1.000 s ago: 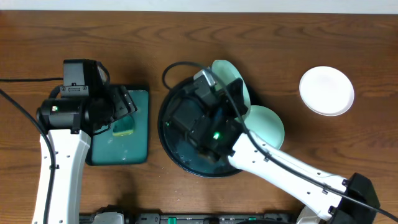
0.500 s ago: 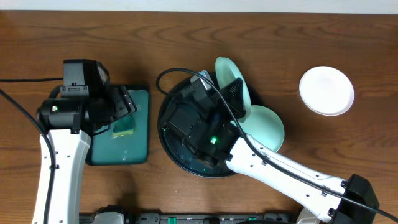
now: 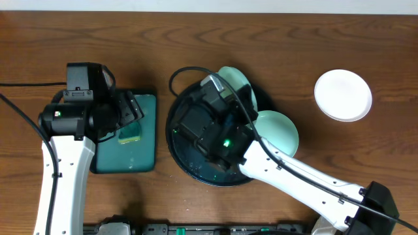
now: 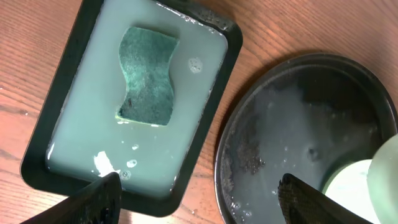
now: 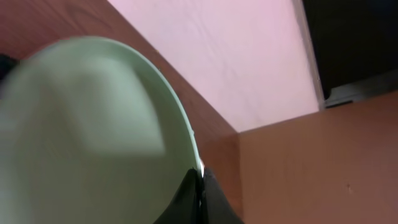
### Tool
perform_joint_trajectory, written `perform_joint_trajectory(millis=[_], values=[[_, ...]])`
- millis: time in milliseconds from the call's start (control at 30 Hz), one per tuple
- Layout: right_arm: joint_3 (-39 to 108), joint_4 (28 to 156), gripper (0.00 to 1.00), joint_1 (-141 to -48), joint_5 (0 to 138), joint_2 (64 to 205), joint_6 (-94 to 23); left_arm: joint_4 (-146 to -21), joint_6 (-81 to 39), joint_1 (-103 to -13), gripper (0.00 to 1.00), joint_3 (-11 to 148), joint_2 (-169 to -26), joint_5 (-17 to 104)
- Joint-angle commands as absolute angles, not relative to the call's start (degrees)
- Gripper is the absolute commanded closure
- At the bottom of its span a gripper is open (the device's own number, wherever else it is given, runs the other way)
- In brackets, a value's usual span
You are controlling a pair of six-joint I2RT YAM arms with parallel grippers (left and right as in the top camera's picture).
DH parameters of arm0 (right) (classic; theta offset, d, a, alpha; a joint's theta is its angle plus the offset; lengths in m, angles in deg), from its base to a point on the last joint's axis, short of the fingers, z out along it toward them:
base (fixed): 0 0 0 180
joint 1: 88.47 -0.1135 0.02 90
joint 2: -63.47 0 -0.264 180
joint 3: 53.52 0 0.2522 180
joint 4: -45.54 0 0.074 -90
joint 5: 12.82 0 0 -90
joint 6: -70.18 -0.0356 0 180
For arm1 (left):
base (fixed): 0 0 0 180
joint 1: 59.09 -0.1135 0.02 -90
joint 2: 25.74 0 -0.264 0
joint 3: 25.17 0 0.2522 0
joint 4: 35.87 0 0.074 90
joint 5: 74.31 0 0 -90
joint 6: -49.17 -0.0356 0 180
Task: Clean dirty plates on tray and stack at the side
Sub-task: 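Carry the green plate right and stack it on the white plate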
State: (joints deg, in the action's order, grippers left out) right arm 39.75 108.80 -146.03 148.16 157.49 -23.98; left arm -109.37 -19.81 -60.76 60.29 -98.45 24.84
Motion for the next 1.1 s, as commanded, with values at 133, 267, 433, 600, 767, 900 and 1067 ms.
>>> perform_joint_trajectory(millis=[133,267,433,600,767,900,1067], values=[[40.1,109.2,0.99,-138.1,112.5,157.4,-39.4,-109.7,-19.5,-60.6,0.19,60.3,-98.8,25.6],[40.1,109.2,0.99,-128.8,95.9,157.4,-45.8,-110.1,-19.6,-60.6,0.19,60.3,-98.8,25.6],[40.1,108.6,0.99,-115.8,74.6,157.4,-47.7,-110.2,-19.6,-60.6,0.19,60.3,-98.8,25.6],[40.1,106.8,0.99,-102.3,54.9,157.4,-47.4,-110.2,-19.6,-60.6,0.19,60.3,-98.8,25.6],[40.1,107.4,0.99,-89.4,53.7,157.4,-47.4,-110.2,-19.8,-60.6,0.19,60.3,-98.8,25.6],[40.1,108.7,0.99,-78.8,52.9,157.5,-47.0,-110.2,-20.2,-60.6,0.19,60.3,-98.8,25.6],[40.1,110.6,0.99,-68.8,55.9,157.9,-46.9,-110.2,-20.2,-60.6,0.19,60.3,-98.8,25.6]])
